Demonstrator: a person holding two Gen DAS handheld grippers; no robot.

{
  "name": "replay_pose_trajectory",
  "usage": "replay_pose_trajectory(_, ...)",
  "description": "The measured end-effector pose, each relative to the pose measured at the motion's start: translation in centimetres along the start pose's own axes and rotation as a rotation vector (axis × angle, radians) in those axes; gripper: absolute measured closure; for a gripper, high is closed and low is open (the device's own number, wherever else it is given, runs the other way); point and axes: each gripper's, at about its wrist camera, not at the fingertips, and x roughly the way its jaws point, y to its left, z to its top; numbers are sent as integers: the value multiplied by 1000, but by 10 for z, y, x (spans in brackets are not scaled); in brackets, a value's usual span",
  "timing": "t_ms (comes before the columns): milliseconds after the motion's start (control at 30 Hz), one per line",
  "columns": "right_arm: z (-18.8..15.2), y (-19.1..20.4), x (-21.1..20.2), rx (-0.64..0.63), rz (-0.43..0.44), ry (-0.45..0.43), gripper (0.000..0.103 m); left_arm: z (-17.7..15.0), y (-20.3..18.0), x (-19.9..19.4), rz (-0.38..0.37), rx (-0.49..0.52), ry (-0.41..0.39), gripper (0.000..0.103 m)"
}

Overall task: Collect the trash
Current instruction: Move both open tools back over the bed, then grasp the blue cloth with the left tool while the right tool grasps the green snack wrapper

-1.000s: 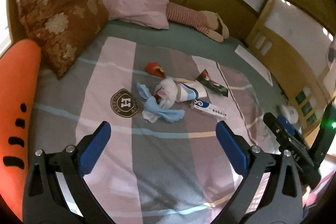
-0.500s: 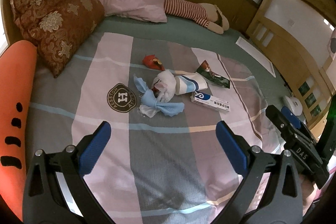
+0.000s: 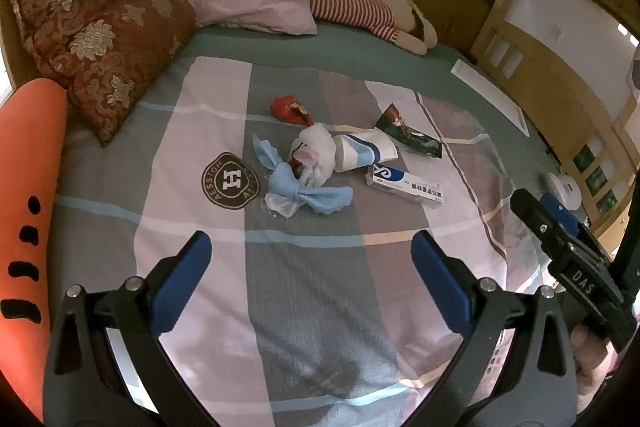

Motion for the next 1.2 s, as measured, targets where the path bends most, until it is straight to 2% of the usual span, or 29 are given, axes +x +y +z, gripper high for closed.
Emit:
replay_pose_trajectory(333, -1, 2, 9, 7, 22, 41, 7, 2, -1, 32, 66, 9, 27, 4)
replay_pose_trajectory(500, -2, 3, 18, 25, 38, 74, 8, 18, 0, 74, 80, 11, 45, 5)
replay_pose_trajectory(633, -2, 2, 18, 25, 35, 70, 8, 30, 11, 118, 69, -41, 100, 20)
replay_pose_trajectory(800, 9, -18, 30, 37, -19, 57, 8, 37, 25, 169, 102, -83, 172, 29)
replay_pose_trajectory(900, 26, -37, 58, 46, -51, 58, 8, 38, 37, 192, 105, -123, 208, 34)
replay_pose_trajectory(1000, 35, -53, 107, 32, -75, 142, 8, 38, 42, 204, 102, -128, 222, 37)
replay_pose_trajectory(1067, 39, -57, 135, 10, -99, 155, 8, 40, 41, 207, 92, -111, 213, 46)
replay_pose_trajectory(1100, 42, -57, 151, -10, -107, 165, 8, 41, 42, 207, 82, -105, 211, 63)
replay_pose_trajectory(1133, 44, -56, 163, -34, -115, 172, 8, 42, 43, 205, 74, -110, 212, 73)
replay_pose_trajectory(1200, 48, -50, 193, -103, -145, 194, 8, 48, 45, 195, 45, -134, 203, 73)
